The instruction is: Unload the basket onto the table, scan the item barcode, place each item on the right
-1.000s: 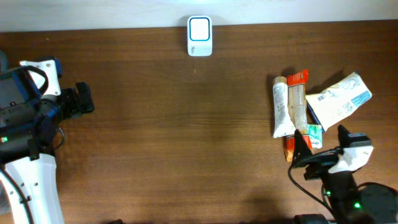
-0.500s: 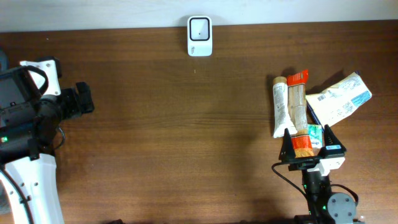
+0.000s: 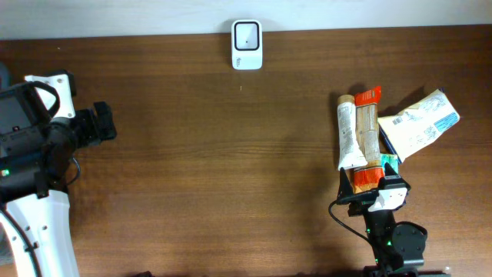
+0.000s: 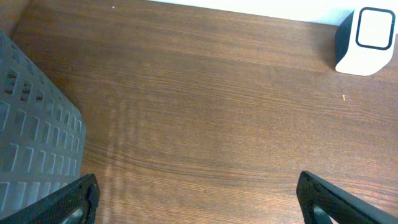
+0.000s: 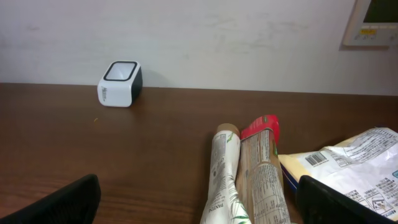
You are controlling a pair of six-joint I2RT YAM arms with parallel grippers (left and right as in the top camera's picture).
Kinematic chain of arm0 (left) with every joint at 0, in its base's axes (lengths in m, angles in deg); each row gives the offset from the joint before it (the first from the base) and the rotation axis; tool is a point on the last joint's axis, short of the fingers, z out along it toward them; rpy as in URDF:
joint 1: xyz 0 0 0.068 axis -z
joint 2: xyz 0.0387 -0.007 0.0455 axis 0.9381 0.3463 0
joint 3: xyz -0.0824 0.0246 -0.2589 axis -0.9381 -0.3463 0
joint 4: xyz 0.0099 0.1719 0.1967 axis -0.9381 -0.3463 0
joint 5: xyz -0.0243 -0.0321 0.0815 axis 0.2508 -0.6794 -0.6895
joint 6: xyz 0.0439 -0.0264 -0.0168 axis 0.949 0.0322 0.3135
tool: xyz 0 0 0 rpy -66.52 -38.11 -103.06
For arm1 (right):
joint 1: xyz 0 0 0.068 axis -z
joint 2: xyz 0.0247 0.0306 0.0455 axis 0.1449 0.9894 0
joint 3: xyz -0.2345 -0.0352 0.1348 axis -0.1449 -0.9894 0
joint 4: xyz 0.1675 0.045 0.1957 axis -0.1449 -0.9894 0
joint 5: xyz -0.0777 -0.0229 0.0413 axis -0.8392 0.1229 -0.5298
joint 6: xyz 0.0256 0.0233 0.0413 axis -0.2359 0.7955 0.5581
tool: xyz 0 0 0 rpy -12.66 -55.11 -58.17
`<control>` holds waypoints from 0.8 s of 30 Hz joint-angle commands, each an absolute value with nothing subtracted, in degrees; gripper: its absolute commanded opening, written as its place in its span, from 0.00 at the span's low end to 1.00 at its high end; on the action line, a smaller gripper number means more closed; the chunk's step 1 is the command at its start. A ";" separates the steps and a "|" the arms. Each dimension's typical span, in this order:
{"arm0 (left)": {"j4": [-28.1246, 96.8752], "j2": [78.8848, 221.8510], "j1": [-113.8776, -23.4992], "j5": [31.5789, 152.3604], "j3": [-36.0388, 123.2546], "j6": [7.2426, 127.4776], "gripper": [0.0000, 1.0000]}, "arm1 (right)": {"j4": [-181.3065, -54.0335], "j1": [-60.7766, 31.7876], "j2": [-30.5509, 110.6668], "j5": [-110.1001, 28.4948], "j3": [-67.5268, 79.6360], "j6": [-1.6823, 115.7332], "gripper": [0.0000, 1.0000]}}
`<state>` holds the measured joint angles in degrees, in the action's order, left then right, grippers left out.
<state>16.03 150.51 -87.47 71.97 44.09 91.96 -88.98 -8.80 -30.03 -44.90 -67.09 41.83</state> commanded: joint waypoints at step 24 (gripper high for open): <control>15.94 146.73 -84.96 71.82 42.52 91.65 0.99 | -89.05 -9.06 -30.51 -44.59 -67.50 41.94 0.99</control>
